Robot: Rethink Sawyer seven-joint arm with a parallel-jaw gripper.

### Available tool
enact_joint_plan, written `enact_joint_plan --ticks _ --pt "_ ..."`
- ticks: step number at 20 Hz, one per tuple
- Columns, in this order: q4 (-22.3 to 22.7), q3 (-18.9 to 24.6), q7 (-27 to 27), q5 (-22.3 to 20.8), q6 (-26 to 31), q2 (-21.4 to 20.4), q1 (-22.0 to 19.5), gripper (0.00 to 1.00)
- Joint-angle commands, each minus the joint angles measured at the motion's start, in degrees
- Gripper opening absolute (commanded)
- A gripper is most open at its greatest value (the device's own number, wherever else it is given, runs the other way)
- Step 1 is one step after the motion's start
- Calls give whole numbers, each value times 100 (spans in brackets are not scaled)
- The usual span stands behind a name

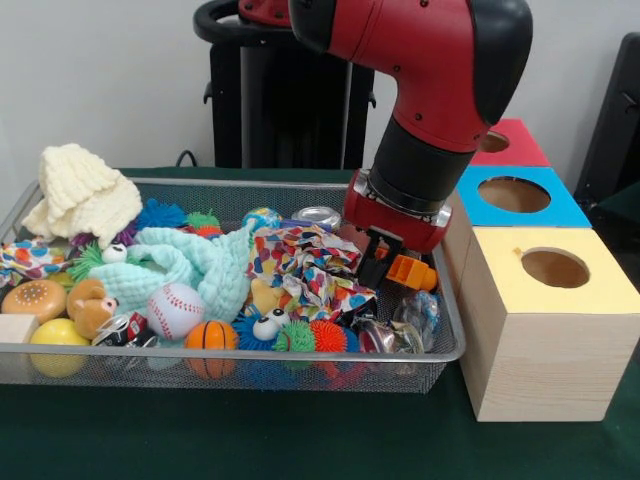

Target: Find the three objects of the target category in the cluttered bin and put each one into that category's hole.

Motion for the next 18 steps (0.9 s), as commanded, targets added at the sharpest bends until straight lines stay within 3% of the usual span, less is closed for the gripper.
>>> enact_joint_plan --ticks 1,7,13,18 --pt "-157 -24 1616 289 294 402 49 0" --pt "-444 -198 1771 495 468 618 235 0" --pt "-391 -188 1739 706 569 516 272 0" --pt "-706 -365 1779 786 1146 511 386 0"
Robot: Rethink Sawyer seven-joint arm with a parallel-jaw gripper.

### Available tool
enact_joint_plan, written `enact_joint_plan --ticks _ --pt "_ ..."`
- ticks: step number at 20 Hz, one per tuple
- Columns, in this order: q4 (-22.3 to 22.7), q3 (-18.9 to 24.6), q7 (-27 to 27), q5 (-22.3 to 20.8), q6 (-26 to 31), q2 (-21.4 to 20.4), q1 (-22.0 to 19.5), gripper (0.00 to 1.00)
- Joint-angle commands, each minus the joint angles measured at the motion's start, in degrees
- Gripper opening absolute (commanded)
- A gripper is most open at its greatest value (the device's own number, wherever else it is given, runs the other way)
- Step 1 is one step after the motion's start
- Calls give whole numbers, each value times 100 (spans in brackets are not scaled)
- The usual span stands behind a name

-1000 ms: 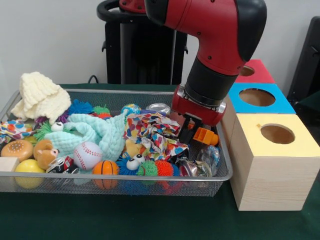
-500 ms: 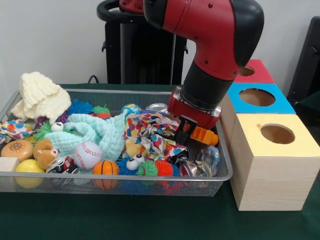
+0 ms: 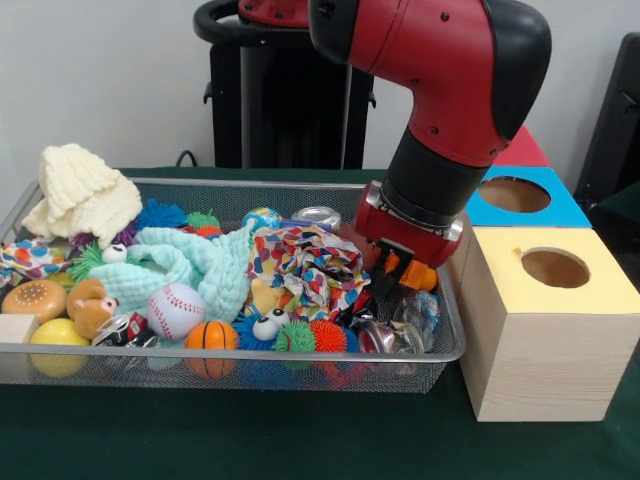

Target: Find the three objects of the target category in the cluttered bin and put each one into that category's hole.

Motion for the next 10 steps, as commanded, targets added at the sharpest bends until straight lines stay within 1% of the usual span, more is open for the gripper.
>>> enact_joint_plan --ticks 1,7,10 --pt "-459 -47 1800 381 1190 179 119 0" --pt "-691 -122 1794 491 1408 251 124 0" --pt "-711 -111 1726 542 1429 229 95 0"
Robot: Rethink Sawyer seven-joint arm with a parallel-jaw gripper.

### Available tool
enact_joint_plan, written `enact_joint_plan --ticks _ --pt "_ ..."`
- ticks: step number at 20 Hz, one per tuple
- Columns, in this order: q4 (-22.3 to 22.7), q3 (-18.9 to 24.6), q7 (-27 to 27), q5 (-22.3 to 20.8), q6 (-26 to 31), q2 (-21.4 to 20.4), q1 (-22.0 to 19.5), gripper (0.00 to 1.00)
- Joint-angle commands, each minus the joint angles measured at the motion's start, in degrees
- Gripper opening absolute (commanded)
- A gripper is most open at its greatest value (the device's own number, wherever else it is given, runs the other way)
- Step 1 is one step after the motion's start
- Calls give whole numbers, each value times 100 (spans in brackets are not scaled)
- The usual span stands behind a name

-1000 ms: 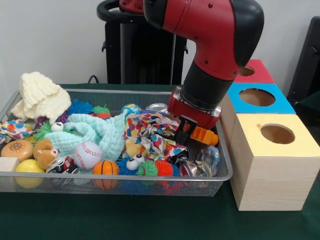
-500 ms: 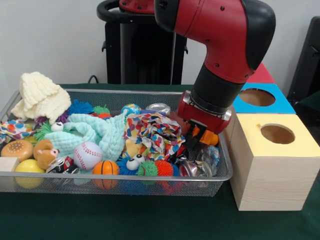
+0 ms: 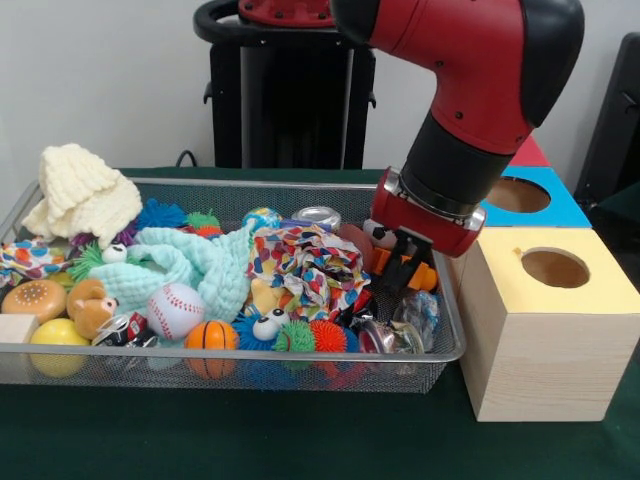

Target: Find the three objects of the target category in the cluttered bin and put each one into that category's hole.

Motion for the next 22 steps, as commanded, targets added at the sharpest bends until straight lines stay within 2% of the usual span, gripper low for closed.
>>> enact_joint_plan --ticks 1,7,13,22 --pt "-349 139 1711 320 778 201 -67 0" --pt "-600 67 1762 353 917 341 -44 0" --pt "-648 95 1775 416 748 480 -48 0" --pt "-953 -56 1983 594 827 778 79 0"
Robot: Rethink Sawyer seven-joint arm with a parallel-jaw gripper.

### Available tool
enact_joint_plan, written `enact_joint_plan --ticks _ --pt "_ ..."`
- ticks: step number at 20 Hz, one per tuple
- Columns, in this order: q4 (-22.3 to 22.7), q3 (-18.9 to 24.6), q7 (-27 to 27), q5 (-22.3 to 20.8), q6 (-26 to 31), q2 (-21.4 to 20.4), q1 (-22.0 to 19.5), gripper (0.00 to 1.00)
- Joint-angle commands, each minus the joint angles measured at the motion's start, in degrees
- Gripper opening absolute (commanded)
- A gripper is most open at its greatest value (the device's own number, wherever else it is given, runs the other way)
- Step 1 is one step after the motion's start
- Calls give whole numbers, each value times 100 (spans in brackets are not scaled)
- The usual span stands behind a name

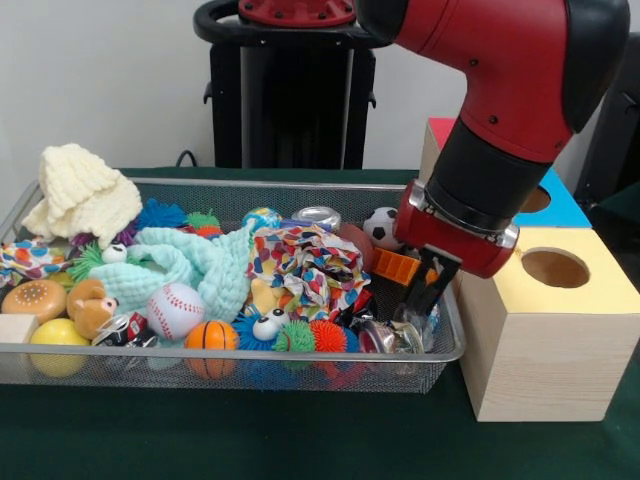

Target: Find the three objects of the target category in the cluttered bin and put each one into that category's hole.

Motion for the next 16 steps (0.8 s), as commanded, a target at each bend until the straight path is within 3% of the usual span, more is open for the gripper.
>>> enact_joint_plan --ticks 1,7,16 --pt "-138 178 2001 293 598 435 65 0" --pt "-61 105 2006 372 431 492 146 0" --pt "585 311 1694 343 -366 328 55 0"
